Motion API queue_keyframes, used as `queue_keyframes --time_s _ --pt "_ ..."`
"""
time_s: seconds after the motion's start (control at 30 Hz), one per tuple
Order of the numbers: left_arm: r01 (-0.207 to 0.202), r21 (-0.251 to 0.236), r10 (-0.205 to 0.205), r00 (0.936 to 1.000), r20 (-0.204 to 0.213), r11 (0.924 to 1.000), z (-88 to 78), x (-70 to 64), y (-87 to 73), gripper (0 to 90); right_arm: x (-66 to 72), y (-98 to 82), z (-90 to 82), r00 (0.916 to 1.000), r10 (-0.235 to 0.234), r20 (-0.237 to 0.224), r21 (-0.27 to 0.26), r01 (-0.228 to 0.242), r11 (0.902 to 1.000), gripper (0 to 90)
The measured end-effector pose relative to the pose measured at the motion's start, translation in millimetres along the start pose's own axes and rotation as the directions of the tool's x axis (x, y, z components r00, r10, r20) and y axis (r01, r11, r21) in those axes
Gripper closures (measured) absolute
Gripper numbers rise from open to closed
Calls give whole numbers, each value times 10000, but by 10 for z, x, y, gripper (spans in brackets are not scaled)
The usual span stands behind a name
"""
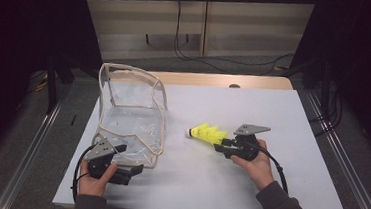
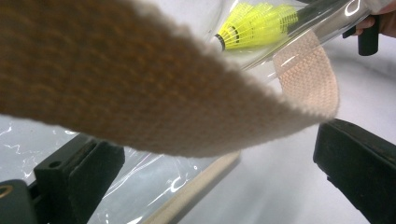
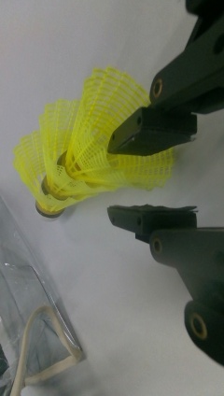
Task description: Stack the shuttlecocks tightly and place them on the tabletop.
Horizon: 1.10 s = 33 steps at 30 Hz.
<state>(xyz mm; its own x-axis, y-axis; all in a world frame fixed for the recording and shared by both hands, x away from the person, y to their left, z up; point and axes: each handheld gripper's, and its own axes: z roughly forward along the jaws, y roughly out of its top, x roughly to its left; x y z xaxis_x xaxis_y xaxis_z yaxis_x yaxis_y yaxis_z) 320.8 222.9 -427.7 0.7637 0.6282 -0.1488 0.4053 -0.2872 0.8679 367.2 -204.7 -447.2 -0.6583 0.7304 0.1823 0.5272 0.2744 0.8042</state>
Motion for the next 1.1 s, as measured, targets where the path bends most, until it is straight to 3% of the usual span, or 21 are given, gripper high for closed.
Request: queue_keyframes --time_s 0.53,1.1 --pt "-5 20 5 10000 12 10000 -2 3 1 19 48 53 142 9991 212 373 78 -215 9997 391" --pt "0 2 0 10000 32 10000 -2 5 1 19 63 117 264 9983 372 450 214 -382 9990 285"
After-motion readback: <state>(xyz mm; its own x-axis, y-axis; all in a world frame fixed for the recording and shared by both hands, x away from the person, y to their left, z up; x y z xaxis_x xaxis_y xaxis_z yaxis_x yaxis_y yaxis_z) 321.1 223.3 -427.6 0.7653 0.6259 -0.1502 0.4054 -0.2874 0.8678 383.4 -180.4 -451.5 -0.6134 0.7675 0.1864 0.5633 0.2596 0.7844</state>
